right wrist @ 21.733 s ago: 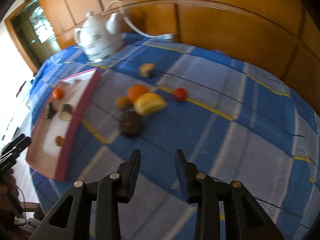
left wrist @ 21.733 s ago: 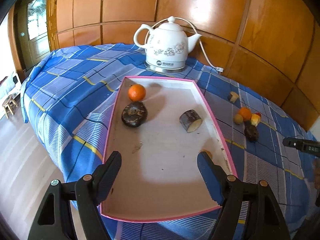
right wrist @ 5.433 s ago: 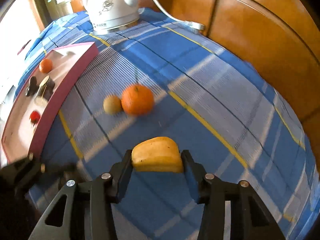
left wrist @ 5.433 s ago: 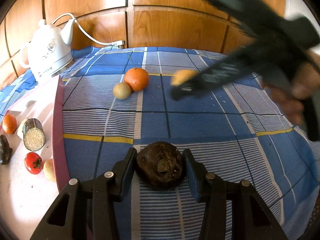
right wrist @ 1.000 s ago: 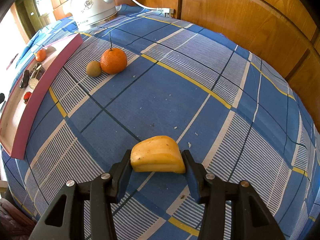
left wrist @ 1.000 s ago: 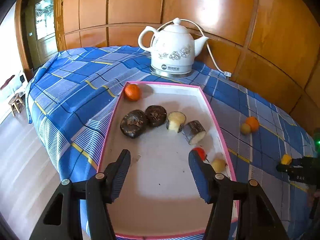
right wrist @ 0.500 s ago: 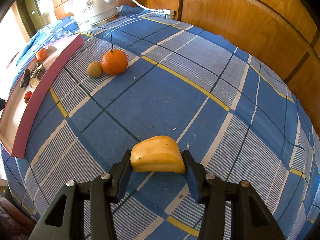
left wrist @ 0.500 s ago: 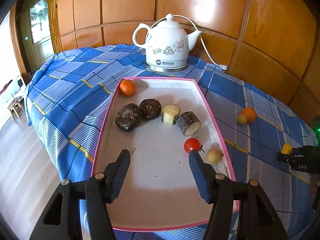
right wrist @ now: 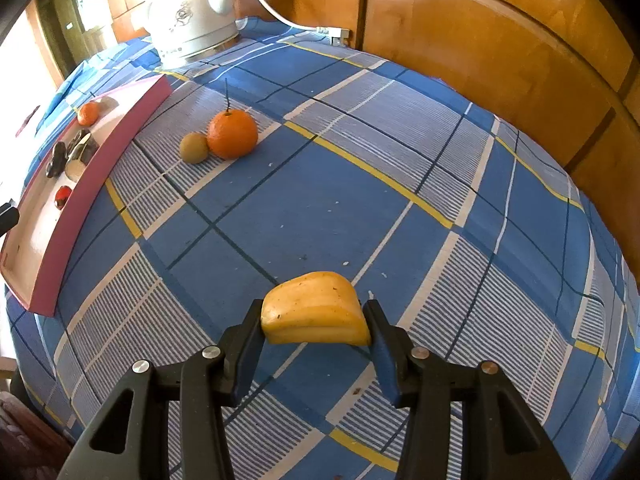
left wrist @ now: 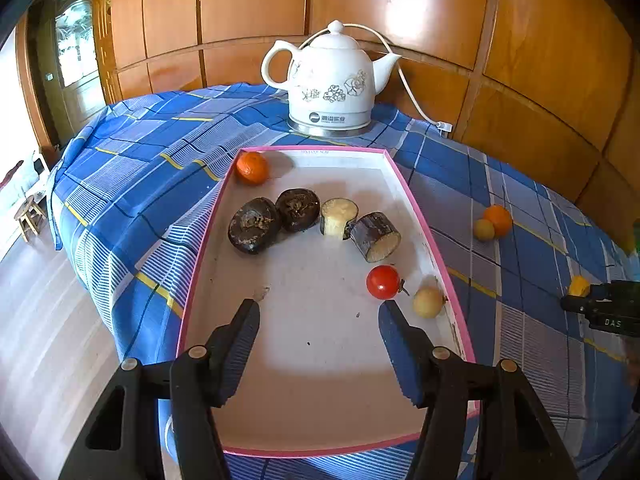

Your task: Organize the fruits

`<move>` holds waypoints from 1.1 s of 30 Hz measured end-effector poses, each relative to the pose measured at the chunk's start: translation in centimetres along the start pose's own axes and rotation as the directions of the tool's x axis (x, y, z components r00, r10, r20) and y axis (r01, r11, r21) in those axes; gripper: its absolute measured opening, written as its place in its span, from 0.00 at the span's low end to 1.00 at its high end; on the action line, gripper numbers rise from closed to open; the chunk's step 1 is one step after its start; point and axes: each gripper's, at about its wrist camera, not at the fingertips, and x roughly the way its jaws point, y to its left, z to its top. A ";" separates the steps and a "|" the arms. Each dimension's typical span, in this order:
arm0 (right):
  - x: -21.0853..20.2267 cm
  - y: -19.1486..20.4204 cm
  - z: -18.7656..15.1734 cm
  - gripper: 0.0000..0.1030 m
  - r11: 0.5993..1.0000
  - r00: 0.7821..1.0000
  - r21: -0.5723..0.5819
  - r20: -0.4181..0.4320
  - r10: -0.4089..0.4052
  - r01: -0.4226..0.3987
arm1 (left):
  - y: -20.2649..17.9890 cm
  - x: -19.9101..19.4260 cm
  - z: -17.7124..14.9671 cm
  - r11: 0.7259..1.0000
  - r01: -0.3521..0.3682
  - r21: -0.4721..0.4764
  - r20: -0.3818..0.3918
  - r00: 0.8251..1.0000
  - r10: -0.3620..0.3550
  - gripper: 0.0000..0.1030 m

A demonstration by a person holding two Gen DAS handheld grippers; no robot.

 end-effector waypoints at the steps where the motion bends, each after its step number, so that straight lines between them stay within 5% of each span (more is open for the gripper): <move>1: 0.1 0.0 0.0 0.48 1.000 1.000 -0.004 -0.002 -0.002 0.002 | 0.0 0.0 0.0 1.000 0.000 0.000 -0.001 1.000 0.000 0.61; 25: 0.4 2.3 0.1 0.47 0.998 1.000 -0.056 -0.021 -0.016 0.015 | 2.1 -0.8 0.7 0.999 -0.006 -0.035 0.039 0.999 0.007 0.61; 33: -3.6 11.4 3.7 0.47 0.967 0.978 -0.178 0.070 0.195 -0.180 | 6.3 -1.3 1.2 0.990 -0.043 -0.134 0.059 0.997 0.051 0.61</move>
